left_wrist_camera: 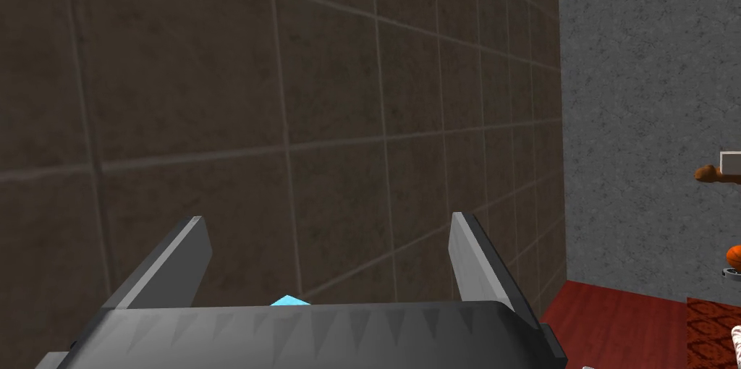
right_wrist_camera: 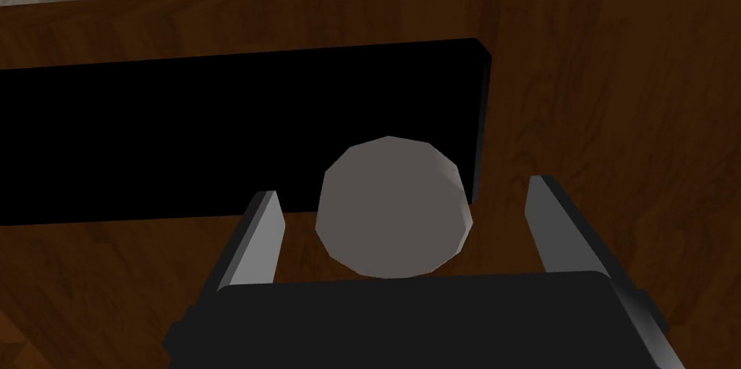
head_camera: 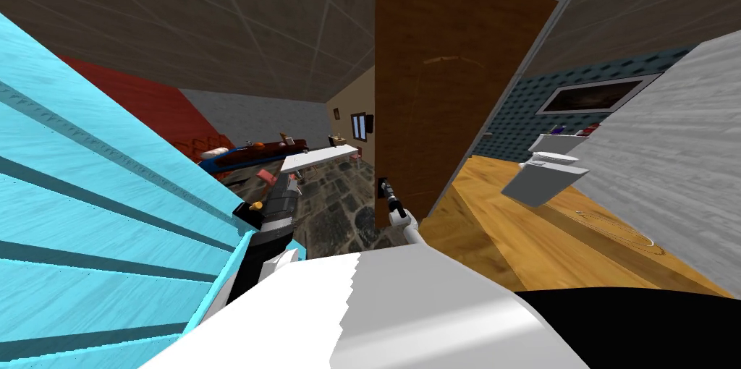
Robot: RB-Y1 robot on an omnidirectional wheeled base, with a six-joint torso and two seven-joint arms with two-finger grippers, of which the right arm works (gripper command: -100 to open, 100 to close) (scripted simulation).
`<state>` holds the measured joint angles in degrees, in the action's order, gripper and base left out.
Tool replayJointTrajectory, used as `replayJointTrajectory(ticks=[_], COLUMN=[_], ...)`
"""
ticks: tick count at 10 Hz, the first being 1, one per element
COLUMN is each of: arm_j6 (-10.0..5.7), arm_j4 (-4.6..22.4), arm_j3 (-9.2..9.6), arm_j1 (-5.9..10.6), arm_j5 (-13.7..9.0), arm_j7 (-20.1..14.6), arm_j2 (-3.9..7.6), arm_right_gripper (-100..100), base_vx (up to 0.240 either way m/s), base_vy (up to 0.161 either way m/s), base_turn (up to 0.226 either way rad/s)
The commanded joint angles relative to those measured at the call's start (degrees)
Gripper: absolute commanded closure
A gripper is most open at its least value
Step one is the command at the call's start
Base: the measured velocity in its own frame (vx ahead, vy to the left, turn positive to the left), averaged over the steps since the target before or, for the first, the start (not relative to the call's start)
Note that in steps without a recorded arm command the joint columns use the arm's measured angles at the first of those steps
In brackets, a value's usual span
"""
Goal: Push the door open
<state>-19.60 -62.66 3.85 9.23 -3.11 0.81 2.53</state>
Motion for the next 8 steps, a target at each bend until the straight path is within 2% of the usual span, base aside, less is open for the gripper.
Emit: replayJointTrajectory(ticks=[1,2,7,8], arm_j6=[0.00,0.00,0.00,0.12], arm_j4=[0.00,0.00,0.00,0.26], arm_j3=[0.00,0.00,0.00,-0.71], arm_j1=[0.00,0.00,0.00,-0.01], arm_j5=[0.00,0.00,0.00,-0.12], arm_j7=[0.00,0.00,0.00,0.17], arm_j2=[0.00,0.00,0.00,0.41], arm_right_gripper=[-100,100,100,100], base_vx=[0.087,-0.012,-0.017,0.101], base_vy=[0.022,-0.004,-0.004,0.057], base_turn=[0.003,-0.004,0.001,-0.037])
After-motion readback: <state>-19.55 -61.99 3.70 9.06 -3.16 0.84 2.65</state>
